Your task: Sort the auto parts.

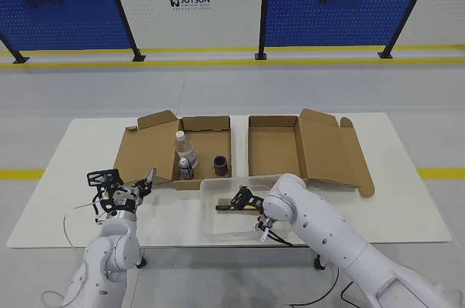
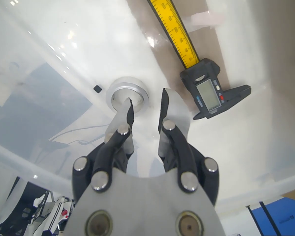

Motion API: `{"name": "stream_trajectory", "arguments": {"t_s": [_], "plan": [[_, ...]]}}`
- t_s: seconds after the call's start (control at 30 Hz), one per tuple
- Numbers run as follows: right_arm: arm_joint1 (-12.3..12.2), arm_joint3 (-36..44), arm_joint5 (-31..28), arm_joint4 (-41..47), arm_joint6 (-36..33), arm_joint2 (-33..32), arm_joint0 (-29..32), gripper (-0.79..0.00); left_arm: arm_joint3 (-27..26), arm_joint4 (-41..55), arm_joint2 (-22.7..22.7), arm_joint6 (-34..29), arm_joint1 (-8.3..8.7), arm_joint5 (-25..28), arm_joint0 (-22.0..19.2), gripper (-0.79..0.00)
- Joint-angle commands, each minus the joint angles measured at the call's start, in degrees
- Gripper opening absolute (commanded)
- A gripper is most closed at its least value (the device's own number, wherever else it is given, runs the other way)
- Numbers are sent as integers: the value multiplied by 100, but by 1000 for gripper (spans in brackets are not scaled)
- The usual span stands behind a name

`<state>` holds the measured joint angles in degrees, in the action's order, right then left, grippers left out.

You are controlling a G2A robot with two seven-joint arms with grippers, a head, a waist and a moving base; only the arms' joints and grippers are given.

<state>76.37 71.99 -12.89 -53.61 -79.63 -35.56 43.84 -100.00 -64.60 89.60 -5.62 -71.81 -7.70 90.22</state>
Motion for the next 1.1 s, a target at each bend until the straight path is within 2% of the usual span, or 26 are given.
{"name": "stream_trajectory", "arguments": {"t_s": [0.0, 0.23, 0.67, 0.73, 0.8, 1.07], "plan": [[-12, 5, 19, -11, 13, -38, 25, -511, 0, 1, 0, 0, 0, 0, 0, 0], [7, -38, -14, -39, 69, -33, 19, -520, 0, 1, 0, 0, 0, 0, 0, 0], [185, -530, -94, 7, 225, 208, -136, -551, 0, 1, 0, 0, 0, 0, 0, 0], [210, -598, -127, 41, 241, 227, -163, -570, 0, 1, 0, 0, 0, 0, 0, 0], [233, -648, -141, 84, 270, 233, -183, -785, 0, 1, 0, 0, 0, 0, 0, 0], [245, -631, -145, 345, 476, 44, -216, -785, 0, 1, 0, 0, 0, 0, 0, 0]]}}
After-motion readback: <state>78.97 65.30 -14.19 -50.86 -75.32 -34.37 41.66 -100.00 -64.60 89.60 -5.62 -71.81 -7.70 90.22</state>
